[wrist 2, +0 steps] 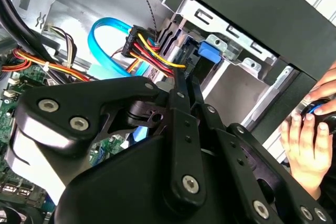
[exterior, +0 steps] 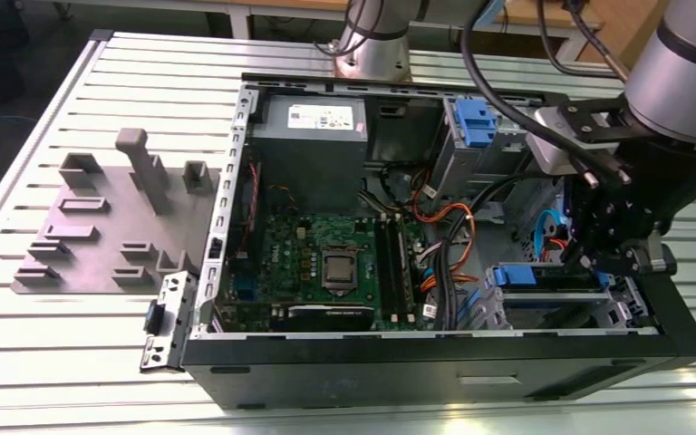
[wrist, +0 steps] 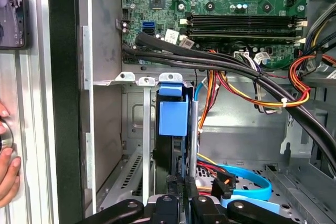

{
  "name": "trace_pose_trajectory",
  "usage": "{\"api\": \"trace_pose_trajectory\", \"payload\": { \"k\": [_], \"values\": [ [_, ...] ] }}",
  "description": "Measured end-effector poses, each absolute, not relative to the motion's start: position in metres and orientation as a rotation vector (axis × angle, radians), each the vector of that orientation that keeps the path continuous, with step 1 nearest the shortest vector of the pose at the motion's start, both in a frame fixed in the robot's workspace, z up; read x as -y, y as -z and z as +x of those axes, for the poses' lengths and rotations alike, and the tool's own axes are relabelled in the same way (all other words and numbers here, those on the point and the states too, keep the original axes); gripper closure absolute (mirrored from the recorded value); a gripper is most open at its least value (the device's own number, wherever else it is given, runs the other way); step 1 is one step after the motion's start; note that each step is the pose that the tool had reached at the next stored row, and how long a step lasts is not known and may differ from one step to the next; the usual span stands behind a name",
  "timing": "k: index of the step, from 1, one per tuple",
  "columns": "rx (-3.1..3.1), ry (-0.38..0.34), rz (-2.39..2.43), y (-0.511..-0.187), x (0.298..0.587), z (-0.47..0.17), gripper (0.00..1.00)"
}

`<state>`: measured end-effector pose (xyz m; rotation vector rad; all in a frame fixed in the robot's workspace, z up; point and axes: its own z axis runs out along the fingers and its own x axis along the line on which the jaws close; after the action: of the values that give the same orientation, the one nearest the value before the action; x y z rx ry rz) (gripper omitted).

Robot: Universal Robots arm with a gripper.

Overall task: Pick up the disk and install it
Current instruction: 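Insert the first disk wire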

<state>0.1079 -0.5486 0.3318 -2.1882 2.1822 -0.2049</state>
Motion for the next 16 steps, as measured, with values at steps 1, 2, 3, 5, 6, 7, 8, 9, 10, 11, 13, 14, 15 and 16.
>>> {"api": "trace_pose_trajectory", "payload": {
  "k": [1, 2, 3, 5, 6, 7, 8, 9, 10, 11, 13, 14, 15, 16],
  "values": [
    [-2.182, 0.206, -2.188, -0.3315, 0.5486, 0.1078, 0.84],
    [-2.182, 0.206, -2.188, -0.3312, 0.5486, 0.1077, 0.84],
    [-2.182, 0.206, -2.188, -0.3309, 0.5486, 0.1077, 0.84],
    [-2.181, 0.206, -2.188, -0.3297, 0.5486, 0.1077, 0.84],
    [-2.181, 0.206, -2.188, -0.3289, 0.5487, 0.1076, 0.84],
    [-2.182, 0.206, -2.188, -0.3278, 0.5486, 0.1076, 0.84],
    [-2.182, 0.207, -2.188, -0.3268, 0.5487, 0.1076, 0.84],
    [-2.182, 0.207, -2.188, -0.3263, 0.5487, 0.1076, 0.84],
    [-2.182, 0.207, -2.188, -0.3260, 0.5486, 0.1076, 0.84],
    [-2.182, 0.207, -2.188, -0.3259, 0.5487, 0.1076, 0.84],
    [-2.182, 0.206, -2.188, -0.3254, 0.5486, 0.1076, 0.84],
    [-2.182, 0.206, -2.188, -0.3255, 0.5486, 0.1076, 0.84],
    [-2.182, 0.206, -2.188, -0.3255, 0.5486, 0.1076, 0.84],
    [-2.182, 0.206, -2.188, -0.3255, 0.5486, 0.1076, 0.84]
  ]
}}
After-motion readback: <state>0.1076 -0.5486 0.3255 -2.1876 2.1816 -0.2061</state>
